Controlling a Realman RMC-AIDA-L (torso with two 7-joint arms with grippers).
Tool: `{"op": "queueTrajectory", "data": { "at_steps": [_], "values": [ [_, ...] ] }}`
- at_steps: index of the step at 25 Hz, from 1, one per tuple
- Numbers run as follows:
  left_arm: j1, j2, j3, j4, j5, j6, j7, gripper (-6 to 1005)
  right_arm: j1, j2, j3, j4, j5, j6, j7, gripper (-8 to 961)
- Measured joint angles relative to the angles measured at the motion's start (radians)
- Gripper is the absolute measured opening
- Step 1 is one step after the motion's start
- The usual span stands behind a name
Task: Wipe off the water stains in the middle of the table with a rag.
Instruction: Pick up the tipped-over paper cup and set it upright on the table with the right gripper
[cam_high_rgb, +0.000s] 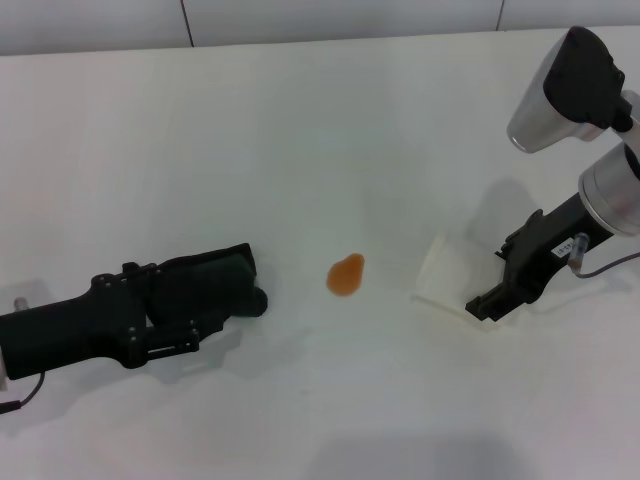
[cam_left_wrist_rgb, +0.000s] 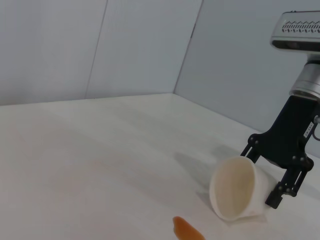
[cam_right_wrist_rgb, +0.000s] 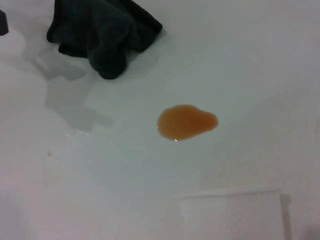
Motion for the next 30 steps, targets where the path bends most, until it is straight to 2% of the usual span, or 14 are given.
{"op": "queueTrajectory", "data": {
  "at_steps": [5, 10, 14, 16, 21, 26, 30],
  "values": [
    [0.000, 0.000, 0.000, 0.001, -0.001, 0.000, 0.000, 777, -0.008, -0.001, 0.004, -0.039, 0.025, -0.003, -0.005, 680],
    [0.003, 0.000, -0.002, 0.004, -0.001, 0.001, 0.000, 775, -0.070, -0.007, 0.035, -0.201, 0.118, 0.012, -0.041, 635],
    [-0.004, 0.000, -0.002, 0.006, -0.004, 0.002, 0.000, 774, -0.125, -0.005, 0.067, -0.245, 0.260, 0.063, -0.153, 614],
    [-0.005, 0.000, -0.002, 0.006, -0.004, 0.001, 0.000, 774, -0.176, -0.005, 0.069, -0.238, 0.378, 0.128, -0.276, 612],
    [-0.006, 0.000, -0.002, 0.008, -0.005, -0.001, 0.000, 773, -0.272, -0.005, 0.065, -0.149, 0.612, 0.248, -0.573, 609],
    [-0.006, 0.000, -0.006, 0.008, -0.005, -0.002, 0.000, 772, -0.301, -0.008, 0.080, 0.059, 0.885, 0.268, -0.944, 606],
    [-0.004, 0.000, -0.006, 0.008, -0.005, -0.004, 0.000, 771, -0.303, -0.008, 0.082, 0.216, 1.018, 0.280, -1.180, 604]
  ]
}}
